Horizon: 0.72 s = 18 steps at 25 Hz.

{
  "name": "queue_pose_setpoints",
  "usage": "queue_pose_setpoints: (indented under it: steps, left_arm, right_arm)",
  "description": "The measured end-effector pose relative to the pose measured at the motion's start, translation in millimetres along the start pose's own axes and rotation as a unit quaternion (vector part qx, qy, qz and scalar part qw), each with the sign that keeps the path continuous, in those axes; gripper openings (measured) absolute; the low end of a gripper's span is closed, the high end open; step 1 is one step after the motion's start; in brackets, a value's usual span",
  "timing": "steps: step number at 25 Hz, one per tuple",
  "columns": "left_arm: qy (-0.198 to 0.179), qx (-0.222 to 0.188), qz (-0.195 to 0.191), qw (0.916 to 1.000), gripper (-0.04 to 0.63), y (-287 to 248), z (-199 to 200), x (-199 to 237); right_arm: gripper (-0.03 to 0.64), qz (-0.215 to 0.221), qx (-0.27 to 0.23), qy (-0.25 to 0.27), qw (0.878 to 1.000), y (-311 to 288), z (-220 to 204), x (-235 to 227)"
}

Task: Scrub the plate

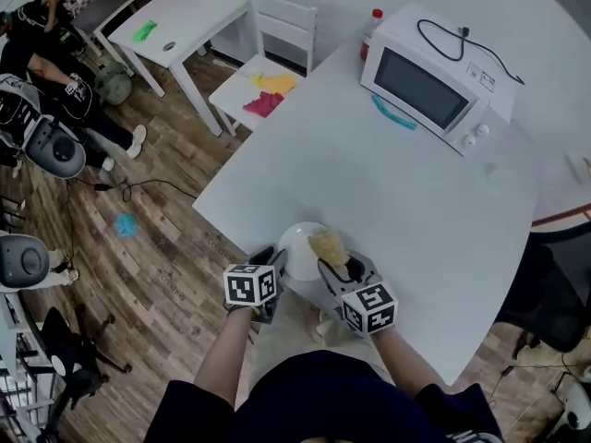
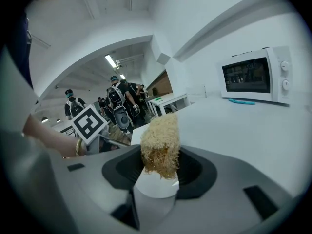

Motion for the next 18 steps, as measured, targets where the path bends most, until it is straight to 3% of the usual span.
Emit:
queue_pose_setpoints:
  steps: [6,18]
  left_arm:
    - [0.009,0.037,-0.011,0.9992,0.127,-19,-4,3]
    - [-0.015,0.038,0.006,0.9991,0.094,-23,-7,4]
  right_arm:
    - [0.179,-0.013,0.009,-0.004,1.0,-2,-4,-8]
    - [0.179,-0.008,0.017,0.014,1.0,-7,-8,-10]
Point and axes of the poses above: the fingertips, and each gripper's own axes: y backward along the fingers, x to its left, z out of its top, the point moved 6 cm from there along y, backward along the fingers, and after that the axes turned 7 degrees about -x, right-handed, at the moved point
